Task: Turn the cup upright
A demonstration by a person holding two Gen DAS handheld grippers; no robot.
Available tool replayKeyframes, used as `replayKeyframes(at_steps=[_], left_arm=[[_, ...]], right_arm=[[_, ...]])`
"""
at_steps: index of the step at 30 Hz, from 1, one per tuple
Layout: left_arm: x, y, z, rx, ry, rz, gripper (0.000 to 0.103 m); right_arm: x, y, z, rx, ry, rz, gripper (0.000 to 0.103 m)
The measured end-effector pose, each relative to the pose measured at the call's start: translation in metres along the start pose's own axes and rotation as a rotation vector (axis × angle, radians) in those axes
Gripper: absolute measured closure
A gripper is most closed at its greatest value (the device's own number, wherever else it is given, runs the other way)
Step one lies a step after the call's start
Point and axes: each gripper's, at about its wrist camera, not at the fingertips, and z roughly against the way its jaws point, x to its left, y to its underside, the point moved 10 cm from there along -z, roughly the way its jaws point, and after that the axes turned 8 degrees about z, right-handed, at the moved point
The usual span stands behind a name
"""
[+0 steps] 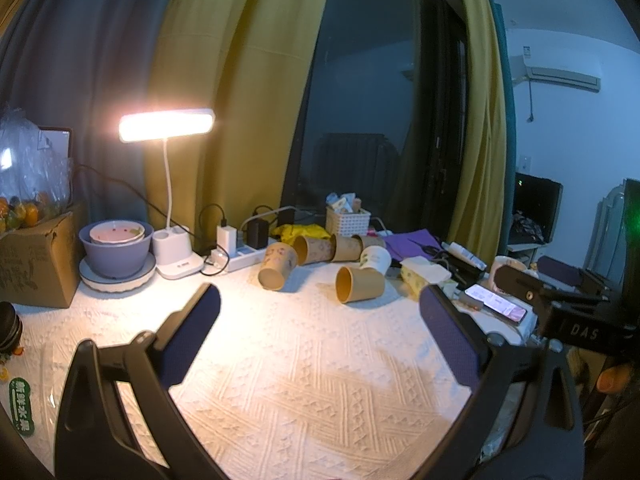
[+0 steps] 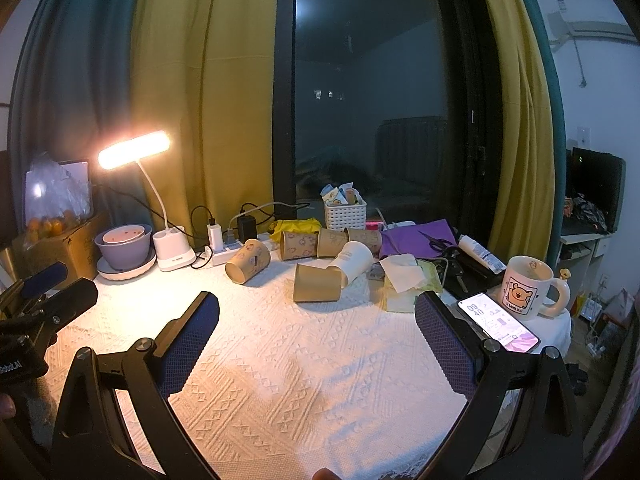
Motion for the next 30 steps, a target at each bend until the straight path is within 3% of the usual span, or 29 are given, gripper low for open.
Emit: replayKeyframes(at_steps=[20, 30], left_arm=[[0.0, 0.002, -0.004, 0.014, -0.007, -0.014, 0.002], [0.006, 0.01, -0.061, 0.129, -0.059, -0.119, 0.002]], right_arm=[[0.007, -0.002, -0.004, 0.006, -0.006, 0.006, 0.003], [-0.007, 0.006, -0.048, 0.068, -0.026, -0.005, 0.003]])
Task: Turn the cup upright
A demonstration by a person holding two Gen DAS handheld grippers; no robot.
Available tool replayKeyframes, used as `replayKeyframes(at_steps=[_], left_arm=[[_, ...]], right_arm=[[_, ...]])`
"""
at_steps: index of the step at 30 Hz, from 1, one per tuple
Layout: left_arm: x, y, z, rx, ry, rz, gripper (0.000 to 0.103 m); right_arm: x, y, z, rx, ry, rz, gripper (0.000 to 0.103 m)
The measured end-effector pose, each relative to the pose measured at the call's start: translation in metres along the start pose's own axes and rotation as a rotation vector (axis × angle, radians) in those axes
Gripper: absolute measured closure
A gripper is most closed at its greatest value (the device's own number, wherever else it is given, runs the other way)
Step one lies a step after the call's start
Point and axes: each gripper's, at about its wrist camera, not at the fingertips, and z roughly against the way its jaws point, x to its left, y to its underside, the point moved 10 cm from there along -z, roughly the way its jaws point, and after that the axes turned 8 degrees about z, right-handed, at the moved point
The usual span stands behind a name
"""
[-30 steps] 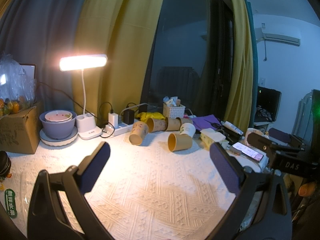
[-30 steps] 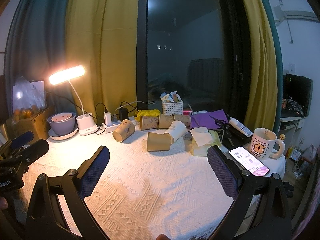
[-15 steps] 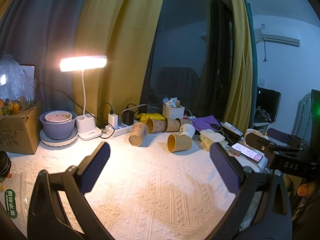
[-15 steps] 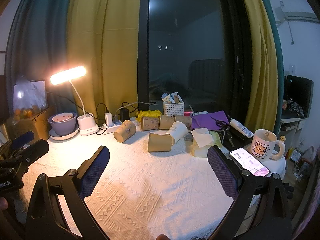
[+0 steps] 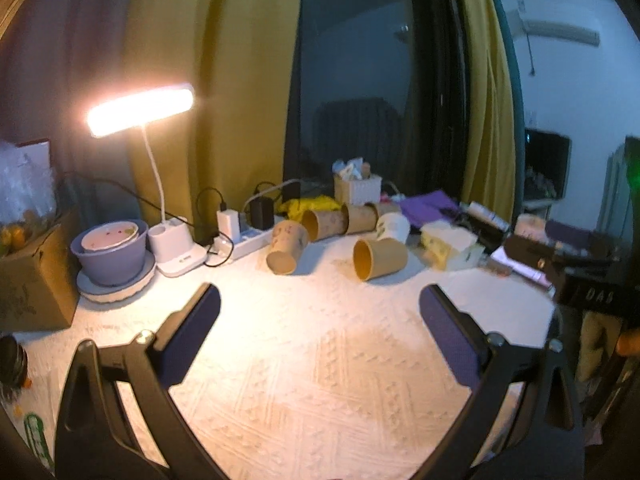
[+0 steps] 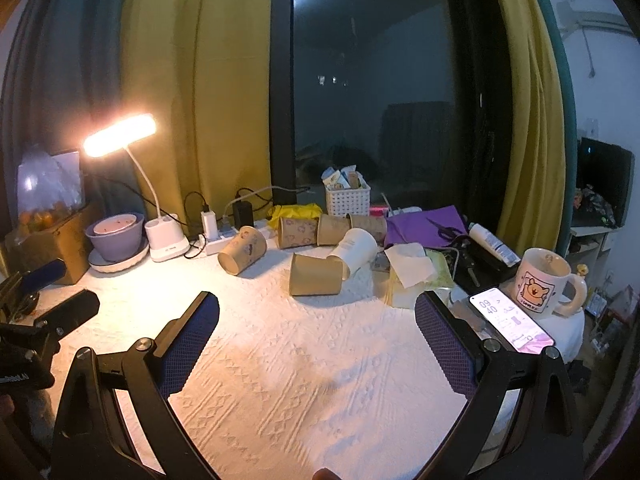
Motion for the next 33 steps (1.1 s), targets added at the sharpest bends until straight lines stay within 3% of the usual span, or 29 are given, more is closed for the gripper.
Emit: replayKeyframes(at_steps=[5, 11, 24, 33], left_arm=[[0.002, -0.006, -0.045, 0.084, -0.035, -0.069, 0.002], [-0.008, -0.012, -0.096, 0.181, -0.015, -0.187, 0.002], [-0.025, -0.029, -0.219, 0.283, -0.008, -0.438, 0.002], [-0.041, -0.034, -0.307, 0.371, 0.069, -0.557, 0.002]], right_arm=[[-0.012, -0.001, -0.033, 0.048, -0.005, -0.001, 0.003], [-0.031, -0.006, -0.077, 0.11, -0.02, -0.001, 0.003], [-0.084, -0.014, -0.168, 0.189, -0.008, -0.052, 0.003], [-0.096, -0.017, -0.228, 0.236, -0.016, -0.055, 0.003]])
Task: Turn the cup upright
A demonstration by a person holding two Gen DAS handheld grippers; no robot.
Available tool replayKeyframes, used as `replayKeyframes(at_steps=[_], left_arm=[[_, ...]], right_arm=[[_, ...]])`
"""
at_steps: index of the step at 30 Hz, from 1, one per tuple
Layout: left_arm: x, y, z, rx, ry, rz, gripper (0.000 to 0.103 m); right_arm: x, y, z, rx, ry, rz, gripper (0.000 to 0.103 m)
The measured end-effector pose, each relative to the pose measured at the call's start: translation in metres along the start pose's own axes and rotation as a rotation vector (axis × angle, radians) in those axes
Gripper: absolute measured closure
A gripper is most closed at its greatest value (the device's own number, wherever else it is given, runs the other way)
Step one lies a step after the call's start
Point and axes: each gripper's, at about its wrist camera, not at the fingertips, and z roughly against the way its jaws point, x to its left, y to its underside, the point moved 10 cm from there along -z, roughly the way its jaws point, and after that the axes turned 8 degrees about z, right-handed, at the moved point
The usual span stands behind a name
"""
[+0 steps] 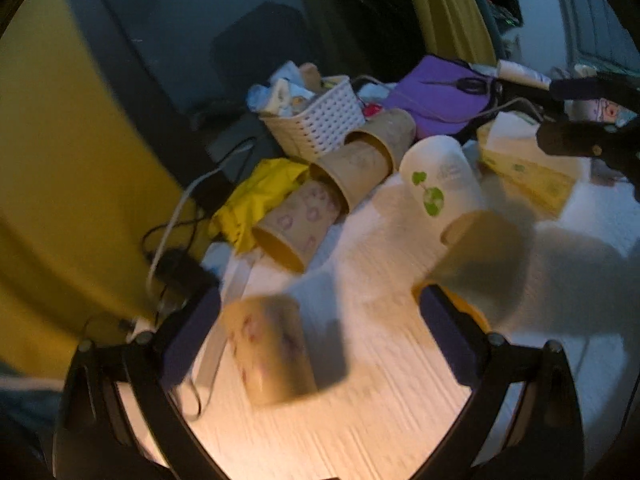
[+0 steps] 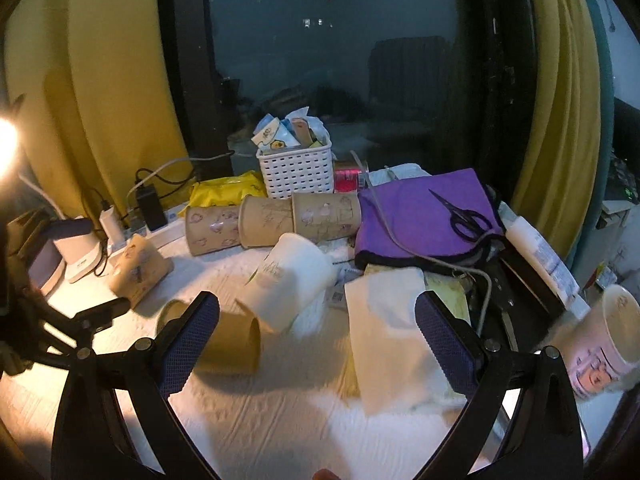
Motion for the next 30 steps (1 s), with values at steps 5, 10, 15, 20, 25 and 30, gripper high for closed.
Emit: replayKeyframes(at_steps=[5, 10, 15, 20, 25, 30], left_arm=[[0.005, -0.02, -0.041, 0.053, 0.04, -0.023, 0.003], [0.015, -0.029, -0.073, 0.087, 0.022, -0.068, 0.003], [0.017, -0.033, -0.099, 0.119, -0.015, -0.147, 0.011], [0.022, -0.03, -0.122, 0.162, -0.043, -0.178, 0.015], [0.024, -0.022, -0.133, 0.192, -0.067, -0.203, 0.026], [0.029, -0.026, -0.129, 0.183, -0.066, -0.179, 0.029]], right_arm=[[-0.006, -0.01, -0.023, 0.015, 0.001, -0.018, 0.003], [-0.01, -0.016, -0.044, 0.037, -0.006, -0.033, 0.003], [-0.008, -0.017, -0.058, 0.048, -0.019, -0.039, 0.003], [-0.008, -0.013, -0.065, 0.061, -0.026, -0.045, 0.003], [-0.011, -0.012, -0.064, 0.062, -0.023, -0.051, 0.003], [-0.013, -0.013, -0.061, 0.057, -0.02, -0.056, 0.003]])
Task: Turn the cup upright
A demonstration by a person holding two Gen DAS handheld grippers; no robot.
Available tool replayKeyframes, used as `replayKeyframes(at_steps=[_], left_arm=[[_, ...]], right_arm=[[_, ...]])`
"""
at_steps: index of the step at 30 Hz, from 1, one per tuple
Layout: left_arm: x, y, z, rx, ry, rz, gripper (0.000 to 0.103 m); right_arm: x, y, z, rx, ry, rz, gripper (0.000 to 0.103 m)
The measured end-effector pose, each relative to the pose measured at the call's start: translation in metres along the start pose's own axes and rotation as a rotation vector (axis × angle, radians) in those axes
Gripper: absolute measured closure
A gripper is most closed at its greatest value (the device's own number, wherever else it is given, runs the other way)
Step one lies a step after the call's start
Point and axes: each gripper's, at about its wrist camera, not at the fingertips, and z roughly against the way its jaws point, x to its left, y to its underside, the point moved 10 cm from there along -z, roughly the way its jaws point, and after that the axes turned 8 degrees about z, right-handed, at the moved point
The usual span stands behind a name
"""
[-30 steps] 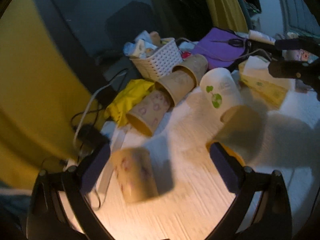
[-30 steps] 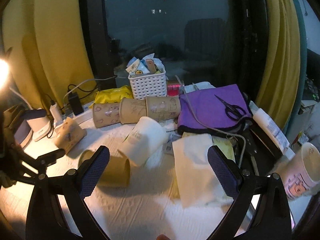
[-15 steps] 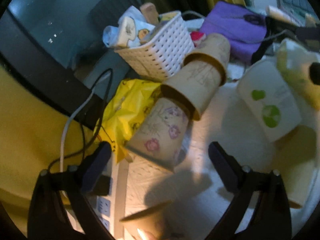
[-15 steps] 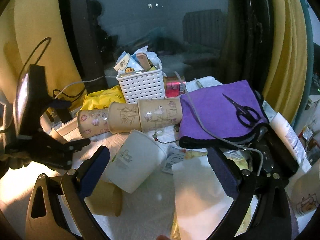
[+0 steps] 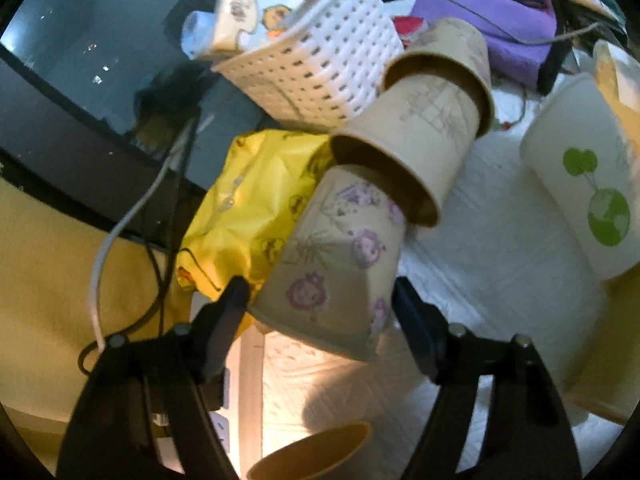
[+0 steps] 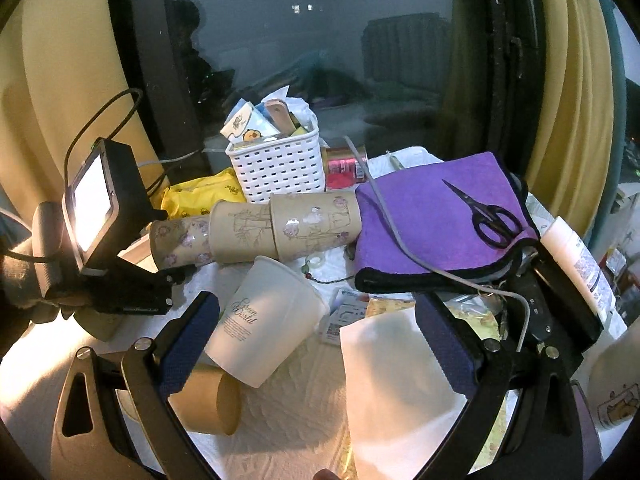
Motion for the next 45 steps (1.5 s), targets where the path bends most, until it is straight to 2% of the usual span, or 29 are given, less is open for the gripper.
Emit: replayKeyframes(at_steps=[7, 15, 20, 22, 27, 30, 36, 45], left_arm=[[0.004, 0.003, 0.036, -0.033, 0.008, 0.007, 0.03], [0.01, 0.026, 0.112, -0.09, 0.022, 0.037, 0.03], [-0.007, 0.038, 0.179, -0.17, 0.054, 0.058, 0.03], [-0.018, 0.033, 0.189, -0.188, 0.068, 0.061, 0.03], [-0.047, 0.064, 0.229, -0.215, 0.119, 0.056, 0.03], [-0.069, 0.092, 0.243, -0.21, 0.166, 0.057, 0.03], [-0.11, 0.139, 0.253, -0.169, 0.245, 0.09, 0.03], [-0.165, 0.174, 0.258, -0.122, 0.299, 0.107, 0.03]], right_arm=[[0.003, 0.0, 0.013, -0.011, -0.004, 0.001, 0.003], [0.015, 0.003, 0.041, -0.035, -0.016, 0.008, 0.003], [0.031, 0.01, 0.066, -0.047, -0.024, 0.026, 0.003], [0.037, 0.014, 0.078, -0.053, -0.022, 0.033, 0.003], [0.048, 0.023, 0.108, -0.073, -0.014, 0.043, 0.003], [0.055, 0.033, 0.125, -0.08, -0.017, 0.052, 0.003], [0.08, 0.074, 0.138, -0.034, -0.052, 0.107, 0.003], [0.098, 0.128, 0.142, 0.024, -0.14, 0.171, 0.003]])
